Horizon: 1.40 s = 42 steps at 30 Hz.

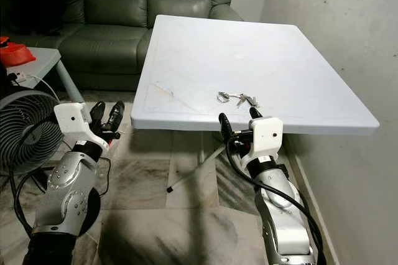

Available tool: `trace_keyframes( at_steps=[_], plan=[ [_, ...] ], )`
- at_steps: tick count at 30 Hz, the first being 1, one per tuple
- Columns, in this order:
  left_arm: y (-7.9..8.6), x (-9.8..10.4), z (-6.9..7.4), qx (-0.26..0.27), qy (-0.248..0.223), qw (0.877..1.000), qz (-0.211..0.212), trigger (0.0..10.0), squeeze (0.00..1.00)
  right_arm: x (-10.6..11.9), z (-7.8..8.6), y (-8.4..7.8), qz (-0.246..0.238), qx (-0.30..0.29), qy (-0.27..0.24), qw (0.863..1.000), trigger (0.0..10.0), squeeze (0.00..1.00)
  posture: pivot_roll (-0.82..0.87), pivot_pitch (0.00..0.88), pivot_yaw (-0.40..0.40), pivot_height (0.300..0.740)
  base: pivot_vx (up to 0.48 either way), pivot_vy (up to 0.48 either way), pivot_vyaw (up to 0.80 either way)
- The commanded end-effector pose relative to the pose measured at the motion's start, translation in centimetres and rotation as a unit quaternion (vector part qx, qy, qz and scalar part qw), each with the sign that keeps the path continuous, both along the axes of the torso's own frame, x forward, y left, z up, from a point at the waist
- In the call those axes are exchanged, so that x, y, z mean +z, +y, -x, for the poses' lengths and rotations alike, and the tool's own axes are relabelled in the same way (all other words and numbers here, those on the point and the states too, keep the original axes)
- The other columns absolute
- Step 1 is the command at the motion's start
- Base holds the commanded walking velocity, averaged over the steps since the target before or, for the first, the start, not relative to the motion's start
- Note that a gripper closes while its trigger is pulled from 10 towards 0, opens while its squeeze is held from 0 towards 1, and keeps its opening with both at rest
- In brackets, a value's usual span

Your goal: Hang keys on a hook

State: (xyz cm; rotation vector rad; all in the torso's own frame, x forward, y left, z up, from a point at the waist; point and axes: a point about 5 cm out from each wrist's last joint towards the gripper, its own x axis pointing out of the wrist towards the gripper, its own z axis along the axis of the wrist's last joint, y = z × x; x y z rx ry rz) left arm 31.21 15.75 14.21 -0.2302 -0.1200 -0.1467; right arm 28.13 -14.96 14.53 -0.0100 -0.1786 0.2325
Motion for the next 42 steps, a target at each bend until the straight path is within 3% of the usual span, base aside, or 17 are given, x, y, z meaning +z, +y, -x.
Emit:
trace_keyframes(
  at_steps=[1, 29, 42],
  plan=[
    [-0.21, 0.49, -0.19, -0.008, -0.005, 1.000, -0.006, 10.0, 0.00, 0.62, -0.14, -0.03, 0.001, 0.000, -0.011, 1.000, 10.0, 0.00, -0.07, 0.000, -0.059, 0.740, 0.274, 0.000, 0.00],
    [-0.36, 0.61, -0.28, -0.008, 0.001, 1.000, -0.002, 10.0, 0.00, 0.57, -0.23, 0.15, -0.001, 0.009, -0.005, 1.000, 10.0, 0.00, -0.06, 0.007, -0.061, 0.740, 0.282, 0.000, 0.00],
    [-0.54, 0.58, -0.35, -0.011, 0.000, 1.000, 0.002, 10.0, 0.00, 0.60, -0.15, 0.16, 0.002, 0.011, -0.004, 1.000, 10.0, 0.00, -0.07, 0.005, -0.065, 0.740, 0.480, 0.000, 0.00]
  ],
)
